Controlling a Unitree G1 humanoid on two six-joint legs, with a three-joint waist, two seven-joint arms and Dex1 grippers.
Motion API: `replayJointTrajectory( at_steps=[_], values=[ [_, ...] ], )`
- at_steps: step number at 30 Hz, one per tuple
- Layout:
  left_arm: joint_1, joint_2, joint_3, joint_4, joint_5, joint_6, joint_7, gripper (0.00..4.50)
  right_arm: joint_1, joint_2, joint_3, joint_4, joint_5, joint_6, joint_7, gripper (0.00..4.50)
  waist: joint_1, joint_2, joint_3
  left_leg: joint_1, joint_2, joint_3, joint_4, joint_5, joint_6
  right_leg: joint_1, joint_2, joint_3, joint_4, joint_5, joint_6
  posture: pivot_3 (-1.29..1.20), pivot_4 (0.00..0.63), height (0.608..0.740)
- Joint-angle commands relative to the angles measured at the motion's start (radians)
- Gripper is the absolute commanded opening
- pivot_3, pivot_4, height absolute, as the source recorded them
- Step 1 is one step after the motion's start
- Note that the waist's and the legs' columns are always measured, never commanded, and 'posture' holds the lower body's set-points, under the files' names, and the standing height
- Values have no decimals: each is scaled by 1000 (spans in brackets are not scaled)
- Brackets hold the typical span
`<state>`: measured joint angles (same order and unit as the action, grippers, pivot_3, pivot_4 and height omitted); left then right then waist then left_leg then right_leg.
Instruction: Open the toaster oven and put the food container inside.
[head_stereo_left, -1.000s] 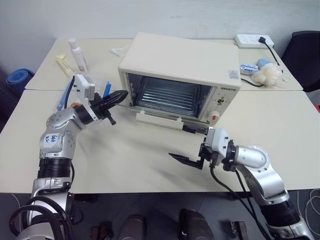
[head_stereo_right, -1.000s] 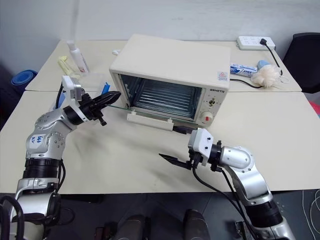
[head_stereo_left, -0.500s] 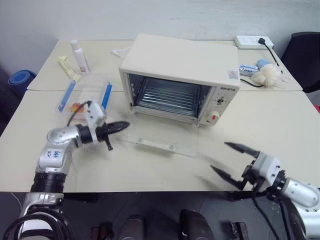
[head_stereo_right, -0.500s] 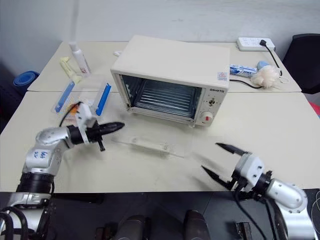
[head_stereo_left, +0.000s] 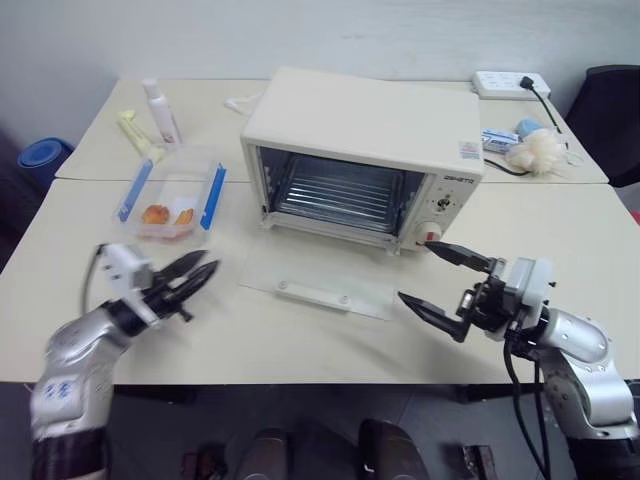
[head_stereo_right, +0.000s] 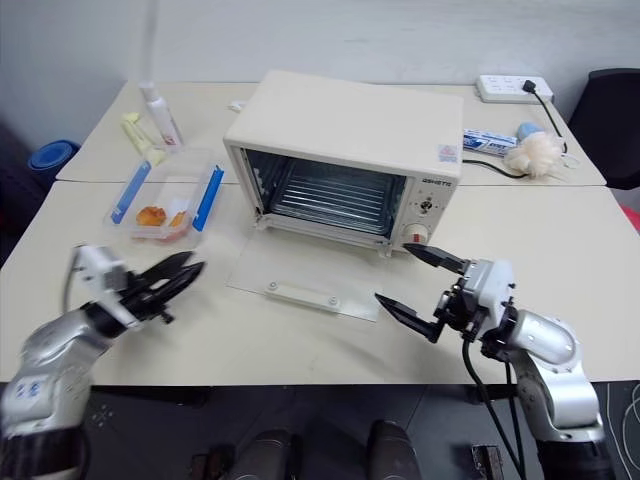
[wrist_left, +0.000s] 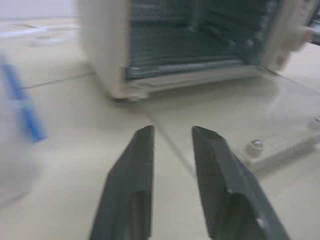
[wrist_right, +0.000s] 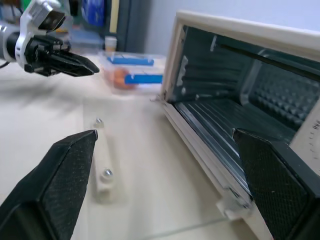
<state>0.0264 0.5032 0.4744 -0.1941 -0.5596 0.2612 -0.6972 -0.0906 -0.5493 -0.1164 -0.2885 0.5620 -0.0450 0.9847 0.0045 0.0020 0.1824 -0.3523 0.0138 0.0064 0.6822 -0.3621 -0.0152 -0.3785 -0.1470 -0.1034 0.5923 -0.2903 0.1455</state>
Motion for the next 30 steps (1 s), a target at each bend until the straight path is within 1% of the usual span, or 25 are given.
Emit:
replayJointTrajectory(
  at_steps=[1,3,5,7,8,9,10,12,13,15,17,19,21,23,24,27,30],
  values=[
    [102,-36,185,-79,-53,3,136,2595,-37,29,30,-17,7,-29,22,4500,-4,0,0,0,0,0,0,0,0,0,0,0,0,0,0,0,150,740],
    [194,-77,280,-123,-81,41,229,3215,-81,44,68,1,-3,-43,54,4500,-3,0,0,0,0,-1,0,0,0,0,0,-1,0,0,0,0,150,740],
    [269,-96,322,-166,-108,97,280,3783,-120,54,94,20,-13,-58,82,4500,-2,-1,0,0,0,-1,0,-1,1,1,0,0,-1,0,0,0,150,740],
    [305,-95,344,-208,-136,165,345,4379,-155,53,108,48,-26,-78,114,4500,3,-1,0,0,-1,-1,1,-1,1,1,-1,0,-1,0,0,0,150,740],
    [305,-79,349,-238,-181,216,372,4450,-174,51,107,70,-30,-87,123,4500,11,-1,0,0,-1,-1,1,-1,1,1,-1,0,-1,0,0,0,150,740],
    [299,-57,346,-264,-212,264,395,4450,-189,50,103,90,-35,-96,129,4500,17,-1,0,0,-1,-2,1,-1,1,1,-1,0,-1,0,0,0,150,740],
    [276,-20,343,-289,-258,353,451,4450,-205,49,98,112,-37,-101,135,4500,20,-1,0,0,-1,-2,1,-1,1,1,-1,0,-1,0,0,0,150,740],
    [172,37,339,-307,-412,473,567,4450,-225,41,94,145,-36,-108,159,4500,26,-2,0,0,-1,-4,2,-1,1,2,-1,-1,0,0,0,0,150,740],
    [116,67,330,-300,-478,535,631,4450,-231,36,94,159,-36,-113,175,4500,26,-2,0,-1,-2,-5,2,-1,1,2,-1,-1,0,0,0,0,150,740],
    [3,113,303,-257,-566,650,771,4450,-238,30,94,180,-37,-122,198,4500,21,-2,-1,-1,-2,-9,2,-1,1,2,-1,-1,0,0,0,0,150,740],
    [-104,133,284,-207,-642,723,918,4450,-243,31,92,188,-39,-126,204,4500,12,-1,-1,0,-2,-12,2,-2,1,2,-1,1,1,0,0,0,150,740],
    [-223,126,275,-126,-725,773,1123,4450,-242,33,89,186,-41,-127,201,4500,-7,-1,-1,0,-2,-11,1,-2,0,0,-1,0,1,0,0,0,150,740],
    [-315,120,262,-57,-782,796,1267,4450,-236,34,89,181,-44,-127,197,4500,-13,-1,-1,0,-1,-11,0,-2,0,0,0,0,1,0,0,0,150,740],
    [-408,109,235,9,-815,808,1394,4450,-218,34,88,172,-46,-129,194,4500,-12,-1,-1,0,-1,-12,1,-2,-1,0,0,0,1,0,0,0,150,740],
    [-455,102,220,35,-803,809,1453,4450,-209,33,87,170,-48,-133,193,4500,-9,-1,-1,0,-1,-11,1,-2,-1,0,0,0,1,0,0,0,150,740],
    [-563,69,188,99,-826,794,1562,4450,-181,34,82,162,-52,-144,187,4500,-3,-1,-1,0,-2,-9,2,-2,-1,1,0,0,1,0,0,0,150,740],
    [-638,46,158,173,-842,808,1629,4450,-152,33,77,157,-54,-158,184,4500,1,-2,-1,0,-3,-6,2,-2,-1,1,0,0,1,0,0,0,150,740]
  ],
)
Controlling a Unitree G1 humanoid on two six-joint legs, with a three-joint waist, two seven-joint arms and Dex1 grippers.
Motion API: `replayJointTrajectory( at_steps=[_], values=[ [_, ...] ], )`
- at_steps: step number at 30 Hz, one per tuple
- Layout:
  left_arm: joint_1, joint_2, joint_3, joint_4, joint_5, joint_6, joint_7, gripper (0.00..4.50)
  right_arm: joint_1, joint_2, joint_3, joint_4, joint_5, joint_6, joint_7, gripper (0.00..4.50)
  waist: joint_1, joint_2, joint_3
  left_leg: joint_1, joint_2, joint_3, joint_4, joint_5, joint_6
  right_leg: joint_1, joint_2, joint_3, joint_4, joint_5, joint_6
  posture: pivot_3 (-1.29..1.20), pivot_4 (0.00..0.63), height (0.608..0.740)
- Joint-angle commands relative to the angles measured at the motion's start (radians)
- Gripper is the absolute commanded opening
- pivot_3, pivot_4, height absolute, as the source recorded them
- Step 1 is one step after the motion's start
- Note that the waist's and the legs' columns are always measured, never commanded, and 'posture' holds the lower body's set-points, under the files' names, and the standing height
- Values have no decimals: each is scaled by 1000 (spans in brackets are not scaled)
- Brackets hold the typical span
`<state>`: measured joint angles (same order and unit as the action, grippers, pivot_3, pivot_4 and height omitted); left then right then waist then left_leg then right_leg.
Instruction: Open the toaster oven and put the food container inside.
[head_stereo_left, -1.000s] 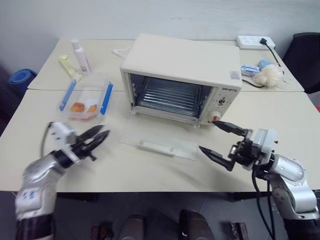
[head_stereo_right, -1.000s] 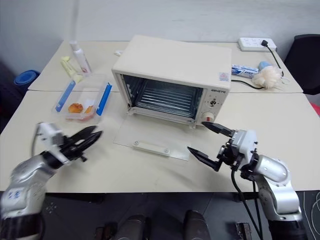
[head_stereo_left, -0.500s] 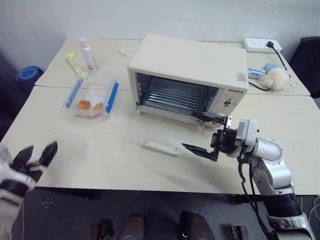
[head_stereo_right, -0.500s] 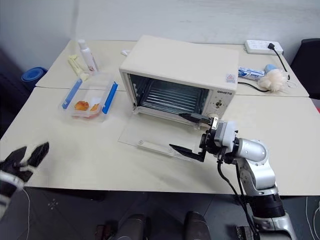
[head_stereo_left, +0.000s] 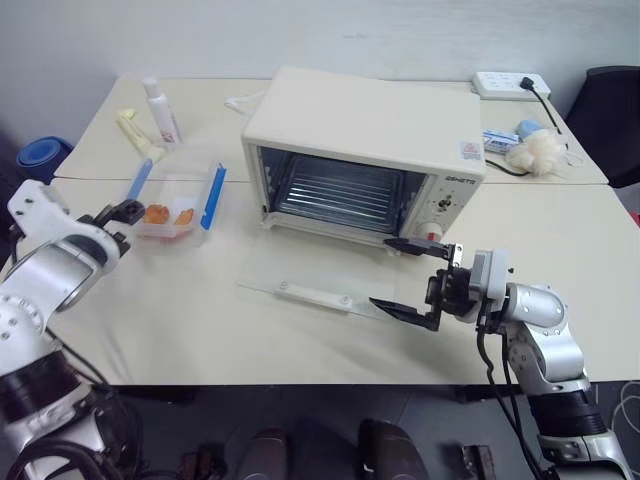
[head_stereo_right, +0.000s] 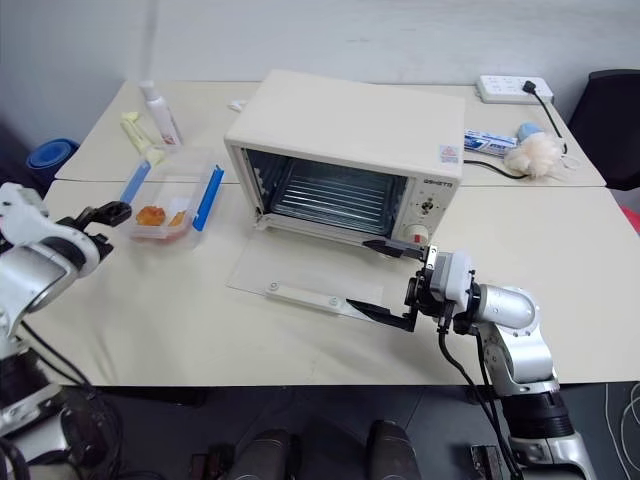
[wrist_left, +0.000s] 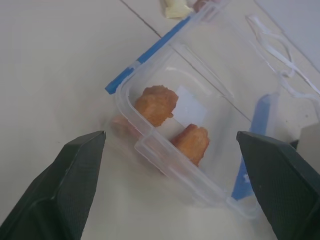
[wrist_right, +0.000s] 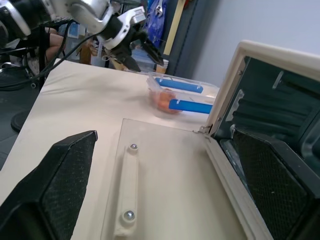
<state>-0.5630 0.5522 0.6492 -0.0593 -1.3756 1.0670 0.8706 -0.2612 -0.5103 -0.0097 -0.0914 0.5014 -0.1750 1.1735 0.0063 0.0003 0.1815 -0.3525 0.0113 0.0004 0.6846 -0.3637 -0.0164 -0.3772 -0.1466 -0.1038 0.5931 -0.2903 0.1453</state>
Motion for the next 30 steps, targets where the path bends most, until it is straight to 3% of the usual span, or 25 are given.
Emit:
replayJointTrajectory(
  at_steps=[1,10,14,24,26,30],
  values=[
    [-62,-7,-28,59,-21,7,64,4450,28,-6,-32,-42,7,-32,-6,4500,-1,0,0,0,0,1,0,0,0,0,0,0,0,0,0,0,150,740],
    [-160,-34,-91,255,141,-20,27,4450,99,-10,-49,-61,13,-69,-5,4500,-6,0,0,0,0,3,0,1,-1,0,1,0,0,0,0,0,150,740],
    [-172,-51,-82,265,191,-37,21,3592,111,-7,-54,-68,11,-73,-11,4500,-5,0,0,0,1,3,-1,1,-1,-1,1,0,0,0,0,0,150,740],
    [-150,-13,12,244,299,-72,26,515,117,-10,-52,-87,-1,-74,-34,4500,-8,0,0,0,1,3,-1,1,-1,-1,1,0,0,0,0,0,150,740],
    [-142,9,22,233,337,-84,7,183,116,-14,-50,-102,-1,-62,-43,4500,-7,0,0,0,1,3,-1,1,-1,-1,1,0,0,0,0,0,150,740],
    [-144,51,32,215,368,-59,-48,85,113,-22,-46,-127,1,-37,-58,4500,-4,-2,1,0,1,3,-1,1,-1,-1,1,0,0,0,0,0,150,740]
  ],
)
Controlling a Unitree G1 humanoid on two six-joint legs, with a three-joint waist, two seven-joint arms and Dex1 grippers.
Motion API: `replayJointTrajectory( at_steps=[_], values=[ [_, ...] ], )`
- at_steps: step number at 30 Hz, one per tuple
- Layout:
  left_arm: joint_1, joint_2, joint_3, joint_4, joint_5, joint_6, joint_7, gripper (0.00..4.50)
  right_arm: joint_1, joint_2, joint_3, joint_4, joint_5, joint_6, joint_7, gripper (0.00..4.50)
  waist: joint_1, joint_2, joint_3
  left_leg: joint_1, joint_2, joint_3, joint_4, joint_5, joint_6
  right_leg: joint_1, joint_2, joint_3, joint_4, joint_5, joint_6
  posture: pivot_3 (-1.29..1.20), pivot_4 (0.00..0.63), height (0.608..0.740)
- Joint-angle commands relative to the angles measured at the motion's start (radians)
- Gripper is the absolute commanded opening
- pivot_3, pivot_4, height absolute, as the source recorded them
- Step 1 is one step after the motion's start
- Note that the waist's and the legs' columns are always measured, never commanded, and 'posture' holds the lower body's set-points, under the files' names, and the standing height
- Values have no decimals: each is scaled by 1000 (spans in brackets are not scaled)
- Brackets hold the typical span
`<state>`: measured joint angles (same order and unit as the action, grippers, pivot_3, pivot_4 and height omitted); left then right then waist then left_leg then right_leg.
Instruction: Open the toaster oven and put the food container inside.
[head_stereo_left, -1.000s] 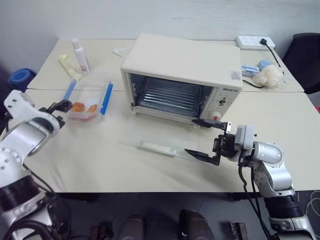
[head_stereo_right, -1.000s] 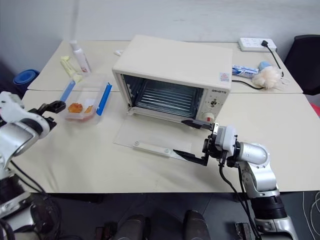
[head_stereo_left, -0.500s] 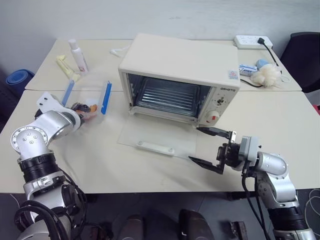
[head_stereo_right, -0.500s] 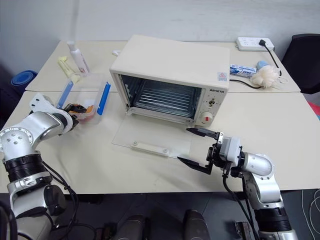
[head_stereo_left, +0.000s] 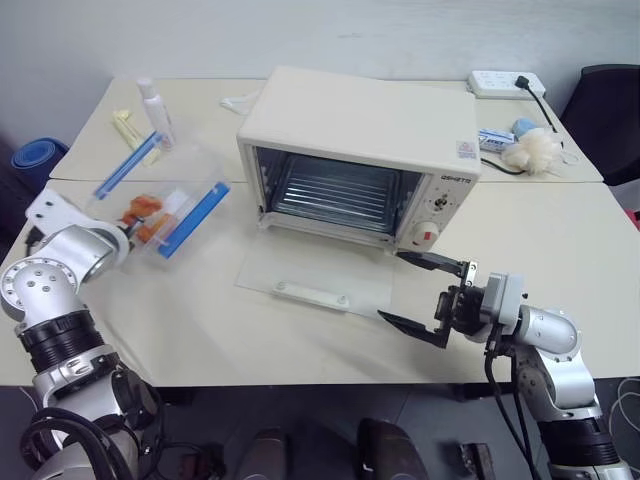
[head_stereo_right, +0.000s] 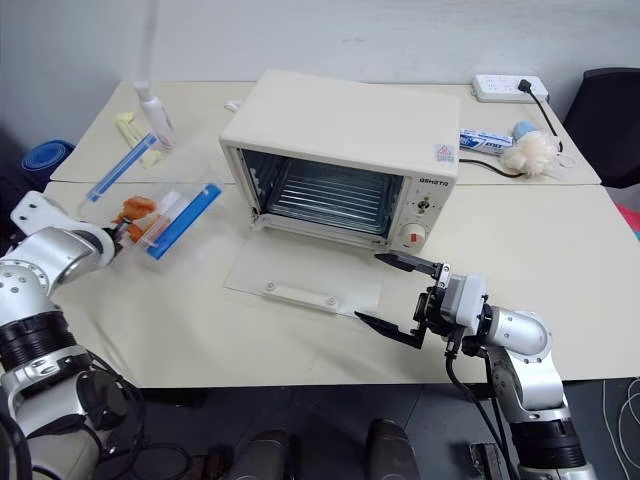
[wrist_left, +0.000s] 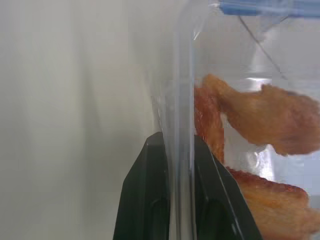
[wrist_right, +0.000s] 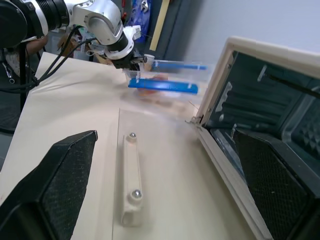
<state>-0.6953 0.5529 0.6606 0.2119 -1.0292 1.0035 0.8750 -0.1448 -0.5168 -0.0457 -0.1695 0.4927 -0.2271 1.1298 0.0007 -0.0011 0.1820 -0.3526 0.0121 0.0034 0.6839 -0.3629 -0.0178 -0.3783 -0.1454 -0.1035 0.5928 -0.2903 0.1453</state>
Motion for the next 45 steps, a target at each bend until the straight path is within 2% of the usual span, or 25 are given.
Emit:
replayJointTrajectory(
  at_steps=[1,4,9,13,17,20,26,32,36,43,45],
  values=[
    [-12,63,28,-61,20,21,-59,85,-4,-18,-9,-57,10,24,-19,4500,4,0,0,0,0,0,0,0,0,0,0,0,0,0,0,0,150,740],
    [-5,131,21,-71,24,86,-128,85,-15,-20,-7,-67,11,46,-29,4500,4,0,0,0,0,0,0,0,0,0,0,0,0,0,0,0,150,740],
    [2,294,11,-32,-30,324,-333,85,-46,-21,-1,-54,3,70,-35,4500,-3,-1,1,0,0,0,-1,0,0,-1,0,0,0,0,0,0,150,740],
    [36,438,-57,-26,-24,473,-567,85,-61,-24,-4,-45,2,83,-32,4500,-5,-1,1,0,0,1,-2,0,0,-2,0,0,0,0,0,0,150,740],
    [134,628,-197,-116,12,523,-834,85,-70,-30,-16,-30,-1,87,-41,4500,-5,-1,1,0,1,3,-2,0,0,-4,0,1,1,0,0,0,150,740],
    [143,660,-258,-153,27,526,-945,85,-64,-34,-22,-26,-4,96,-45,4500,0,0,1,-1,1,5,-3,0,-1,-6,1,3,1,0,0,0,150,740],
    [26,508,-321,-248,38,606,-969,85,9,-64,-48,-112,-1,146,-91,4500,20,0,2,-2,1,5,-2,0,0,-6,0,4,2,0,0,0,150,740],
    [-120,254,-412,-267,91,611,-887,85,117,-105,-100,-242,9,223,-169,4500,26,-2,2,-5,0,8,0,0,0,-12,0,7,7,0,0,0,150,740],
    [-196,124,-462,-244,159,611,-865,85,192,-101,-122,-329,14,257,-220,4500,19,-2,2,-5,0,10,0,0,0,-14,0,9,8,0,0,0,150,740],
    [-265,32,-577,-215,301,576,-907,85,253,-71,-119,-366,-9,241,-281,4500,22,-2,2,-4,0,14,0,0,0,-14,1,12,9,0,0,0,150,740],
    [-276,19,-582,-212,327,574,-921,787,268,-62,-116,-368,-17,231,-289,4500,23,-2,2,-4,0,14,0,0,0,-14,1,12,9,0,0,0,150,740]
  ],
)
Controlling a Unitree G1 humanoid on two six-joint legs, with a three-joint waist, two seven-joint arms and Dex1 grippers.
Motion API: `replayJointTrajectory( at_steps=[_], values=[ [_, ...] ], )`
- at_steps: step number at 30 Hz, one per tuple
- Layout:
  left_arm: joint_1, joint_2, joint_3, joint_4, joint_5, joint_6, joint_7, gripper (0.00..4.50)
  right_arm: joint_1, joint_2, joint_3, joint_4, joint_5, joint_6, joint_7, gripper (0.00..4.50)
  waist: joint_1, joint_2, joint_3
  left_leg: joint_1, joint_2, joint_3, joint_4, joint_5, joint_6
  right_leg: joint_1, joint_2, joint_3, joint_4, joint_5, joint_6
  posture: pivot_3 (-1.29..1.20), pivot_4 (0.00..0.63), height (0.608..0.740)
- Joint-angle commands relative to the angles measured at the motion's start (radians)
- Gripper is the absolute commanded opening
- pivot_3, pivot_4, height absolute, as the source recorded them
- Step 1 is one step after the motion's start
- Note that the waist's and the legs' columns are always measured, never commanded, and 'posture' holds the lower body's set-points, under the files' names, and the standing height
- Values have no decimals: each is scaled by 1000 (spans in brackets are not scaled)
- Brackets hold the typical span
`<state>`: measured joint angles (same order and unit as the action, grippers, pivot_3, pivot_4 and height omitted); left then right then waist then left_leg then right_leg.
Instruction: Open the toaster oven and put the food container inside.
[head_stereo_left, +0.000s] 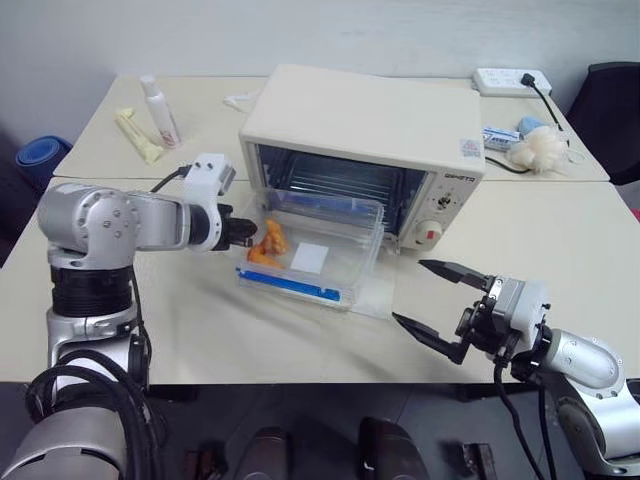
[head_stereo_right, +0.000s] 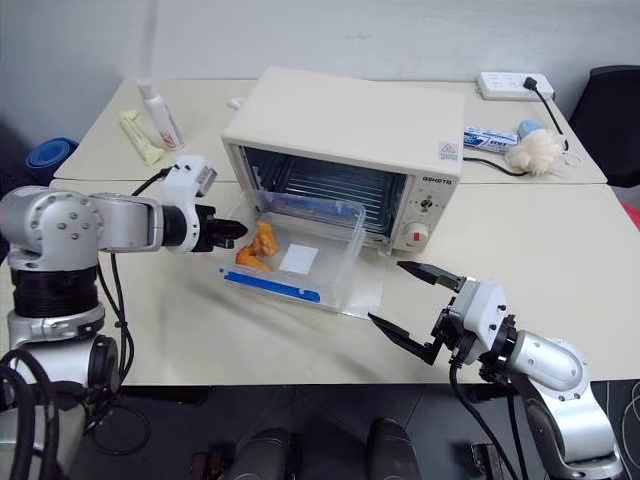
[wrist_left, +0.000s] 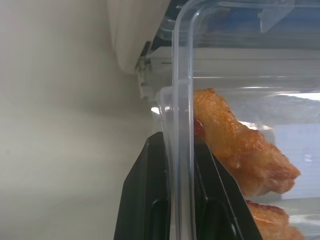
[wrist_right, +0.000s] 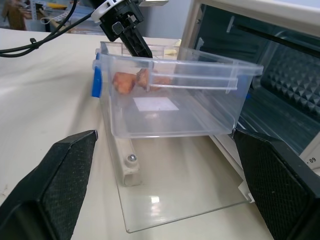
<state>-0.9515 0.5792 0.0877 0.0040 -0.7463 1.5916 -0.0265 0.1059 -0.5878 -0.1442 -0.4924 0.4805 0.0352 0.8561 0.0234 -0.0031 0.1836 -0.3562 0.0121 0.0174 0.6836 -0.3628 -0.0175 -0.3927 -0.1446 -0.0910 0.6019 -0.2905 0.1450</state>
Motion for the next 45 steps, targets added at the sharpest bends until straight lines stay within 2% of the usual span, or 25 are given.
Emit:
replayJointTrajectory(
  at_steps=[1,7,12,16,19,22,24,27,30,31,35,41,45],
  values=[
    [-27,-18,-1,-4,55,-15,-23,1019,25,13,-18,-46,-8,-37,-18,4500,0,0,0,0,0,0,0,0,0,0,0,0,0,0,0,0,150,740],
    [-53,-55,76,-9,80,2,-75,2893,68,23,-23,-30,-23,-86,-16,4500,0,0,0,0,0,0,0,0,0,0,0,0,0,0,0,0,150,740],
    [-18,16,168,-19,55,-9,-185,2893,84,2,-37,-33,-11,-91,-8,4500,-7,0,0,0,1,0,0,0,0,0,0,0,0,0,0,0,150,740],
    [149,247,143,-19,52,-169,-434,2893,113,-75,-37,-77,47,24,31,4500,-25,1,0,1,1,1,-2,0,0,-1,1,2,0,0,0,0,150,740],
    [321,395,132,-5,64,-395,-712,2918,142,-145,-16,-122,90,151,40,3847,-28,1,0,2,2,3,-2,0,0,-1,2,3,0,0,-1,0,150,740],
    [512,438,141,-21,141,-800,-986,2270,136,-175,52,-158,72,220,40,2811,-16,1,0,2,3,4,-1,0,0,-1,2,3,0,-1,-1,0,150,740],
    [561,417,139,-1,176,-930,-1031,1769,114,-161,94,-165,55,244,24,2219,1,0,0,2,3,4,0,-1,1,0,2,3,-1,-1,-1,0,150,740],
    [537,343,154,-12,137,-910,-984,873,96,-144,133,-157,31,254,6,1198,21,0,-1,0,2,3,2,-2,3,0,1,3,-2,0,-1,0,150,740],
    [536,325,140,-60,119,-874,-987,22,101,-137,133,-148,22,249,-2,251,21,-1,-1,0,1,4,2,-3,5,0,1,4,-1,0,0,0,150,740],
    [532,322,133,-68,118,-855,-981,0,107,-137,129,-143,17,241,-1,19,20,-1,-1,0,1,5,2,-3,5,-1,1,4,-1,0,0,0,150,740],
    [477,308,131,-74,89,-734,-929,0,125,-136,113,-131,9,219,13,19,15,-1,-1,0,1,5,2,-3,5,-1,1,4,-1,0,0,0,150,740],
    [439,306,114,-104,112,-700,-893,0,148,-134,93,-118,18,200,24,19,3,-1,-1,0,2,5,2,-3,5,-1,1,4,0,0,0,0,150,740],
    [380,314,139,-124,64,-587,-851,0,178,-118,64,-111,48,146,64,19,1,-1,-1,0,2,5,2,-3,5,-1,1,4,0,0,0,0,150,740]
  ],
)
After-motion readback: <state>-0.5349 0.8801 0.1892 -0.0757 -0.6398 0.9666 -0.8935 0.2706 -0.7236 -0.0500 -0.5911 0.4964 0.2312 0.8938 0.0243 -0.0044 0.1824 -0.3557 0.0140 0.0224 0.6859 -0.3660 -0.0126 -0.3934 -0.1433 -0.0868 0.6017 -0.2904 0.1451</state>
